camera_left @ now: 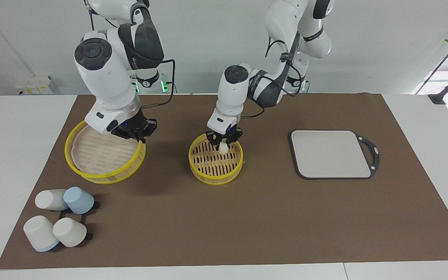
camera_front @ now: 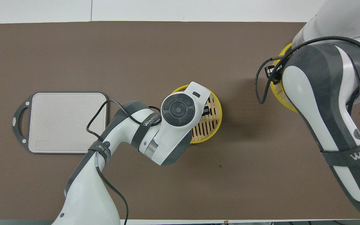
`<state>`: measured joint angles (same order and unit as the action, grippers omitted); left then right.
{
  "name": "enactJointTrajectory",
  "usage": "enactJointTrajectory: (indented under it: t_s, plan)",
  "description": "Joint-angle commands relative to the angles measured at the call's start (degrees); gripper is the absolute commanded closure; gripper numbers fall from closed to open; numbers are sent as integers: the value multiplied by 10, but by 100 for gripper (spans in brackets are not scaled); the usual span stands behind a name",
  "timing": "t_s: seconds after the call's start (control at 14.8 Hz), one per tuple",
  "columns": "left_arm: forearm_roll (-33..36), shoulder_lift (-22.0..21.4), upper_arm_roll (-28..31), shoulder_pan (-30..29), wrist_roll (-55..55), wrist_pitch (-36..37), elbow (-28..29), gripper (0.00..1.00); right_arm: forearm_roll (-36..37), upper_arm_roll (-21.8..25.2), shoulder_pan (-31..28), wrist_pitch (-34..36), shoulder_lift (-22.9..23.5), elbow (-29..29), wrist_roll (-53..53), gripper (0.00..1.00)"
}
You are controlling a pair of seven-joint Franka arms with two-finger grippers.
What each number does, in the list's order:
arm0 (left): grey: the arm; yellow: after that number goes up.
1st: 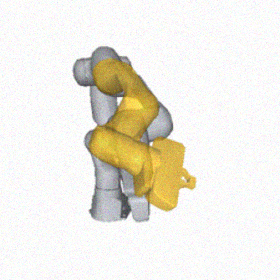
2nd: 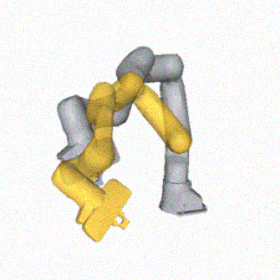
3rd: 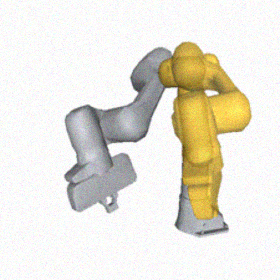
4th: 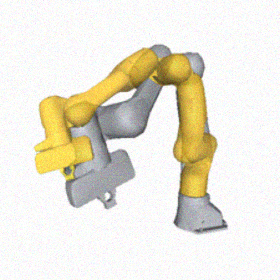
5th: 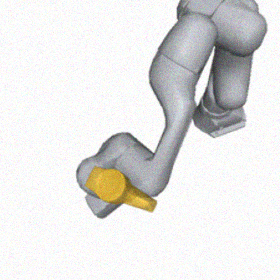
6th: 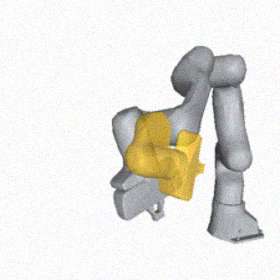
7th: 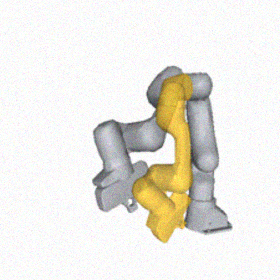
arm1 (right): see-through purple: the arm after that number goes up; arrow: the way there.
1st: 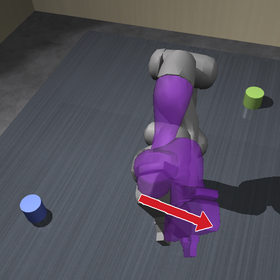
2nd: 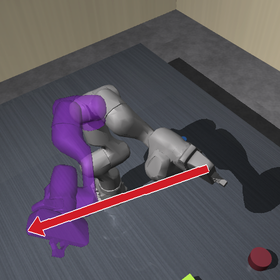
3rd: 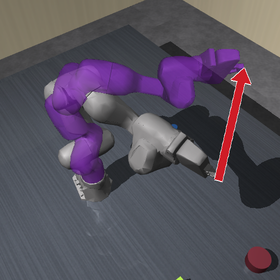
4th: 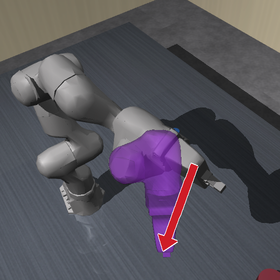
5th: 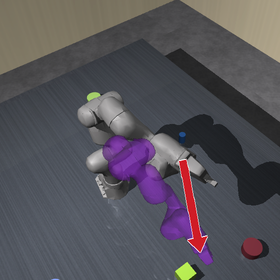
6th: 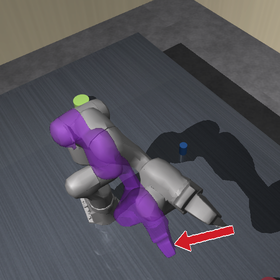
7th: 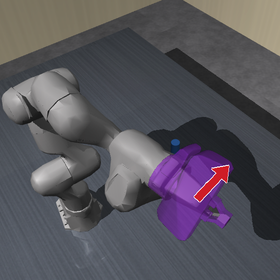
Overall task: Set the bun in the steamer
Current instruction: 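Lower the white bun into the open steamer with the left gripper, release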
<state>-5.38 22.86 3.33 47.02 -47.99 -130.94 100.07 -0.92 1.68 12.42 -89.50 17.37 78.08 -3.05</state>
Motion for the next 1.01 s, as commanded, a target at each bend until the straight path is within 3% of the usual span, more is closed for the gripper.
enactJointTrajectory:
  t_s: [0.0, 0.13, 0.2, 0.34, 0.4, 0.67, 0.94]
  plan:
    - [-3, 8, 13, 15, 2, -26, 16, 64, -5, -2, -1, -15, -24, 27, 5, 100]
    - [4, 9, 12, 14, 2, -32, 18, 61, -5, -2, 0, -15, -24, 28, 5, 100]
    - [3, 9, 12, 14, 2, -32, 18, 49, -5, -2, 0, -15, -24, 27, 5, 100]
    - [3, 9, 12, 14, -2, -31, 21, 7, -5, -2, 0, -15, -24, 27, 4, 100]
    - [4, 8, 12, 14, -8, -31, 22, 0, -5, -2, 0, -15, -24, 27, 4, 100]
    - [4, -1, 12, 6, -7, -20, 21, 0, -6, -5, 2, -16, -23, 22, -4, 100]
    - [4, -94, 15, -60, 5, 114, 20, 0, -32, -8, 73, -80, -18, 16, -125, 100]
